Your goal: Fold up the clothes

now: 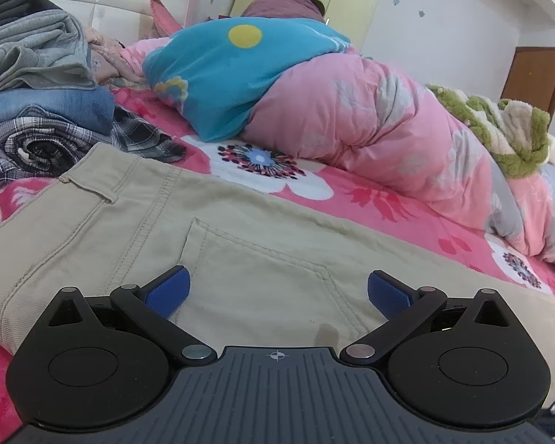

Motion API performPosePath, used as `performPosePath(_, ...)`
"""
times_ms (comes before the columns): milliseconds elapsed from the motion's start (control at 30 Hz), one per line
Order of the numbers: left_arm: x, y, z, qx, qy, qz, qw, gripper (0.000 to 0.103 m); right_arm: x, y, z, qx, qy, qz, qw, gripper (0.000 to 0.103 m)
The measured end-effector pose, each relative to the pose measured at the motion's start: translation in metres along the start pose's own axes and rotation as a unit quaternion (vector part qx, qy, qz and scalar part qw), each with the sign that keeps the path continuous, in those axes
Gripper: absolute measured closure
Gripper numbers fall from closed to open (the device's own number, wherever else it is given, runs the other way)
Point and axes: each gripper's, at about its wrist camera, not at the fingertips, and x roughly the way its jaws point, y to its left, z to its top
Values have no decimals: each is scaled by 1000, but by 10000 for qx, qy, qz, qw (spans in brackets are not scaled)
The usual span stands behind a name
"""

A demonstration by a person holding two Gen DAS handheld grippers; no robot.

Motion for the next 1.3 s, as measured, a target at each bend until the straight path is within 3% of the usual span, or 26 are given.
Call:
performPosePath(167, 0, -1, 0, 16, 7, 18, 10000, 0, 11, 10, -16, -878, 503, -531, 9935, 67)
performPosePath(233, 0, -1, 1, 15, 9, 15, 10000, 0, 15, 12, -21, -1083, 558, -831, 9891, 75)
performPosePath(300, -1, -1, 1, 6, 6, 0, 10000, 0, 15, 16, -21, -1310, 498, -897, 9861, 92)
performPosePath(400, 0, -1, 0, 3, 7, 6, 10000, 0, 5, 23, -17, -1813, 216, -1151, 9764, 96)
performPosePath(467, 0, -2, 0, 19, 11, 29, 10000, 0, -1, 26, -20, -2144, 125, -1147, 9699, 98)
performPosePath(567, 0, -1, 0, 23, 9, 25, 10000, 0, 1, 32, -37, -2474, 311, -820, 9649, 98)
performPosePath(733, -1, 0, 0, 22, -16, 34, 10000, 0, -14, 19, -47, -1549, 381, -391, 9864, 98)
performPosePath(833, -7, 0, 0, -41, -190, 50, 9998, 0, -31, 0, -48, -784, 274, -666, 9943, 97)
performPosePath(933, -22, -5, 2, 17, -568, -82, 9984, 0, -54, -33, -57, 409, 125, -865, 9953, 97)
performPosePath(1000, -32, -17, 4, 204, -763, -316, 9964, 0, -71, -57, -69, 1293, 28, -1093, 9856, 97)
performPosePath(1100, -40, -43, 3, 589, -832, -725, 9922, 0, -93, -97, -95, 2473, -75, -1495, 9573, 96)
performPosePath(1167, -37, -61, -1, 831, -668, -901, 9902, 0, -107, -122, -113, 3165, -165, -1757, 9320, 96)
performPosePath(1233, -26, -69, -10, 984, -426, -844, 9906, 0, -122, -146, -132, 3800, -280, -2024, 9021, 95)
performPosePath(1300, -14, -77, -19, 1136, -184, -786, 9902, 0, -137, -163, -150, 4284, -337, -2273, 8739, 86)
